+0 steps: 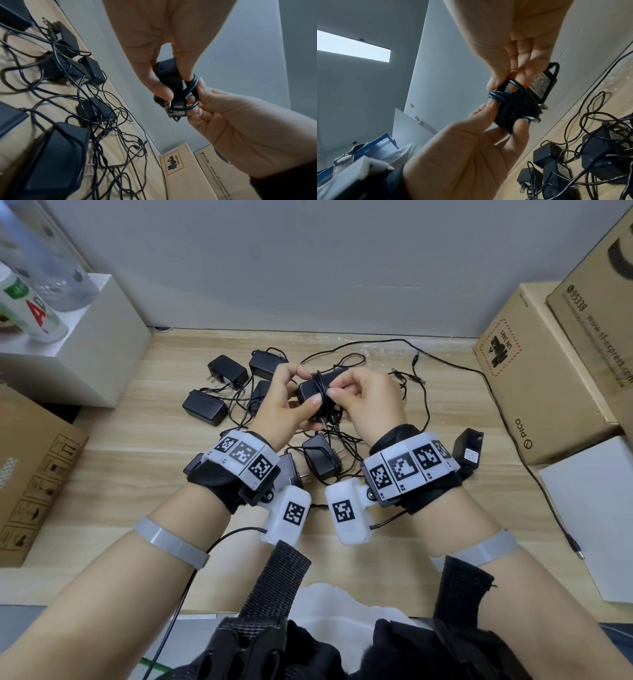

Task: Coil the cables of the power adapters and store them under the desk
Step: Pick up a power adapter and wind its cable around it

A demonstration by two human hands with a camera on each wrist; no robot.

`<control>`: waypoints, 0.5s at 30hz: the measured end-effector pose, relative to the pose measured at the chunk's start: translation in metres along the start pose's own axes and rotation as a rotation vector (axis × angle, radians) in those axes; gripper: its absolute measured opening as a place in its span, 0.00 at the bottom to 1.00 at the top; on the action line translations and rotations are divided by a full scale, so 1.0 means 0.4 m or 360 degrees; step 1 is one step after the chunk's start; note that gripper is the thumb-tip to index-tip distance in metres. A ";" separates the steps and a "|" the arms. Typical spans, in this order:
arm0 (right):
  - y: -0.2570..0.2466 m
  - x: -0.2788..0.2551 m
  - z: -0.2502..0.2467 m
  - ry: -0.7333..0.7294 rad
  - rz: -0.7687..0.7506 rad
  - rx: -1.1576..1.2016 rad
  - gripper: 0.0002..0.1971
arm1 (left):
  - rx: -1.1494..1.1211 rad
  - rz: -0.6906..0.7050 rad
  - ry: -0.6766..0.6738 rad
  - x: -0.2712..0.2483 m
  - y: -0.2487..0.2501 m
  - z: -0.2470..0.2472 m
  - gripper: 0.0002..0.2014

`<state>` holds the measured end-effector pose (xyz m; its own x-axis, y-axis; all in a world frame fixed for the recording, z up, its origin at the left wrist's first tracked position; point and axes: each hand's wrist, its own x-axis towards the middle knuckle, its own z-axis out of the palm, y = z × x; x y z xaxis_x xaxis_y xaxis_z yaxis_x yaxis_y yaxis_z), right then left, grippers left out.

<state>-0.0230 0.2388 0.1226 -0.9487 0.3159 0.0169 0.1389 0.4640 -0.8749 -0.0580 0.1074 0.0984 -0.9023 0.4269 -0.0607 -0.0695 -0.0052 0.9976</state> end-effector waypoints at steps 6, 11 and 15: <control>0.001 -0.006 -0.002 -0.0050 0.0012 0.0031 0.07 | 0.0080 0.0048 0.0020 0.004 0.000 0.001 0.13; -0.003 -0.005 -0.002 -0.0138 0.0026 -0.0011 0.16 | 0.0077 0.0036 0.0036 0.009 0.000 -0.001 0.15; -0.008 -0.001 0.009 -0.0002 0.0061 0.0090 0.13 | 0.0098 0.0045 0.0045 0.007 0.003 0.004 0.14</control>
<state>-0.0242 0.2343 0.1236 -0.9433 0.3316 -0.0173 0.1587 0.4042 -0.9008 -0.0600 0.1101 0.0997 -0.9151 0.4019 -0.0322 -0.0180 0.0391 0.9991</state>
